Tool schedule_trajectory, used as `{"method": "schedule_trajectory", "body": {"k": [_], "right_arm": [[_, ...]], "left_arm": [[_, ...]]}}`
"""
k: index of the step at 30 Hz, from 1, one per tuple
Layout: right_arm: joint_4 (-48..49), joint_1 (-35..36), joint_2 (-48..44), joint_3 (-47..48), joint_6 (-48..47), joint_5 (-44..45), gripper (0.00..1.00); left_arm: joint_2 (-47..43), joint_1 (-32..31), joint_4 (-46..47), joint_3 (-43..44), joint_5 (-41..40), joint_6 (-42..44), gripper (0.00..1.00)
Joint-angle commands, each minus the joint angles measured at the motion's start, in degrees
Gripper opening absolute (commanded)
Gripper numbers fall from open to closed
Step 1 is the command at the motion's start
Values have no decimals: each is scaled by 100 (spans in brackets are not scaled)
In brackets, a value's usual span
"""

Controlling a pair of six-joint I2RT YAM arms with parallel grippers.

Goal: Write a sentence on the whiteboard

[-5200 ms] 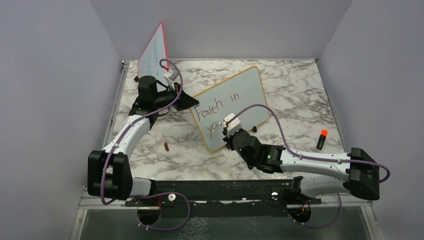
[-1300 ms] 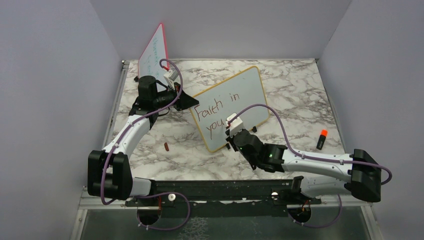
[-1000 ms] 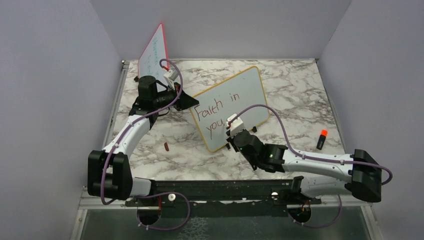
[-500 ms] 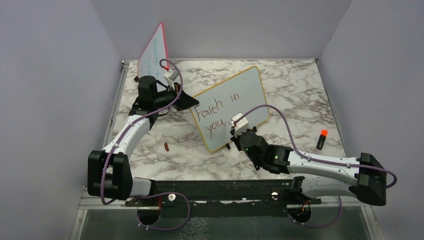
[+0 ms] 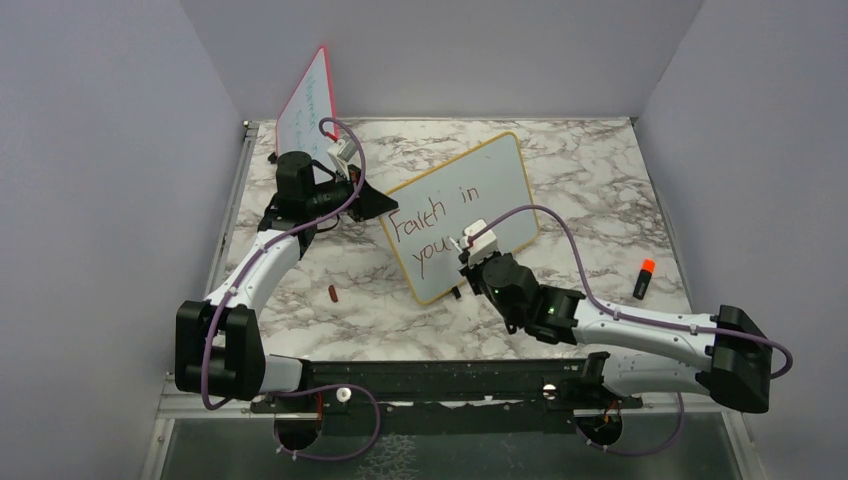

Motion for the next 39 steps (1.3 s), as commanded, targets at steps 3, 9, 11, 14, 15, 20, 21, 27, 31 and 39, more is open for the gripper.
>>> {"method": "schedule_trajectory", "body": {"k": [3, 9, 11, 14, 15, 20, 21, 27, 31, 39], "right_arm": [[365, -53, 124, 96, -121, -226, 1], [407, -111, 216, 87, -103, -231, 1], [349, -132, 245, 94, -71, -205, 1], [144, -143, 246, 98, -17, -178, 1], [91, -143, 229, 81, -17, -183, 1], [-220, -143, 69, -15, 353, -232, 1], [-271, -143, 39, -42, 391, -252, 1], [-491, -143, -33, -128, 534, -341, 1], [-540, -143, -12, -148, 577, -431, 1], [-518, -143, 29, -151, 572, -443, 1]], "left_arm": [[154, -111, -487, -80, -200, 314, 0], [155, -111, -489, -76, -192, 314, 0], [154, -111, -488, -72, -192, 314, 0], [154, -111, -495, -77, -192, 314, 0], [153, -111, -498, -75, -192, 314, 0], [150, -111, -499, -77, -192, 314, 0], [153, -111, -494, -70, -192, 314, 0], [154, -111, -501, -71, -183, 314, 0], [169, -111, -493, -76, -187, 314, 0], [164, -111, -495, -77, -192, 313, 0]]}}
